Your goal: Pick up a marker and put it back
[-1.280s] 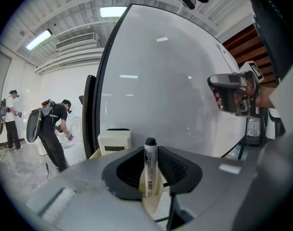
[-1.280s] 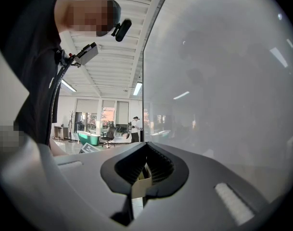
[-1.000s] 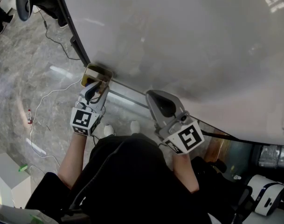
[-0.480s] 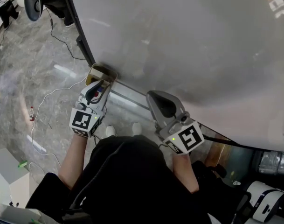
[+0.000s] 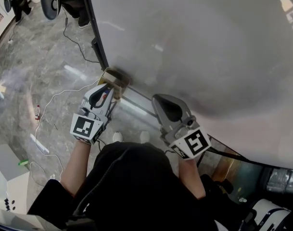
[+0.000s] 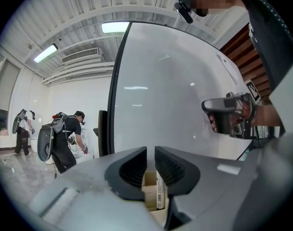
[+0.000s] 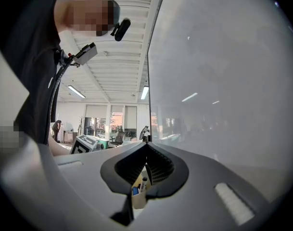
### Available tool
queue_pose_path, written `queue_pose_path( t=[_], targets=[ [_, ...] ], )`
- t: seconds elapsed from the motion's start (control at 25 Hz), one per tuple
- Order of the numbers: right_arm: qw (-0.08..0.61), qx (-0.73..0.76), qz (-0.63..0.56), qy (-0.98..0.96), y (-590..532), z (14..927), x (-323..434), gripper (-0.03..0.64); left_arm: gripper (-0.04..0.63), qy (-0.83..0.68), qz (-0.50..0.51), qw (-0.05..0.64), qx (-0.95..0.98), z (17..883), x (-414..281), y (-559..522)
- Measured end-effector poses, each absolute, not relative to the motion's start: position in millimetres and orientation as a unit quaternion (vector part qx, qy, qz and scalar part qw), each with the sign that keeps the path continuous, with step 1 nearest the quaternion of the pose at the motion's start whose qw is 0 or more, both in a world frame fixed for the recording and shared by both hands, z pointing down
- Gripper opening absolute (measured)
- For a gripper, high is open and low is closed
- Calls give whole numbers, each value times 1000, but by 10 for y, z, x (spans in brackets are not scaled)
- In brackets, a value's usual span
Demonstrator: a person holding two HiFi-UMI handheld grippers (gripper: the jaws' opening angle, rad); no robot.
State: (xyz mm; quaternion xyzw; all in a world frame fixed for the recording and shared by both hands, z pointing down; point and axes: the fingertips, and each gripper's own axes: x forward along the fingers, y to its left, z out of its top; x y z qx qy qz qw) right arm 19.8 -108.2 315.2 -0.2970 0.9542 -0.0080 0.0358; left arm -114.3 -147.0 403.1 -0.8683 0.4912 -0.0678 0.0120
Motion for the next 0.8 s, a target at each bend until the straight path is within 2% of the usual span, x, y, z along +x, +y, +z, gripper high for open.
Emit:
queue_pose_path(
  t=[0.44, 0.8],
  targets=[
    [39, -267, -6, 963, -1121, 3139, 39, 9, 6, 530, -30, 5, -848, 3705, -1285, -1380],
    [37, -252, -8, 967, -1141, 3143, -17, 9, 6, 543, -18, -5, -840, 3650, -1365, -1313]
  ],
)
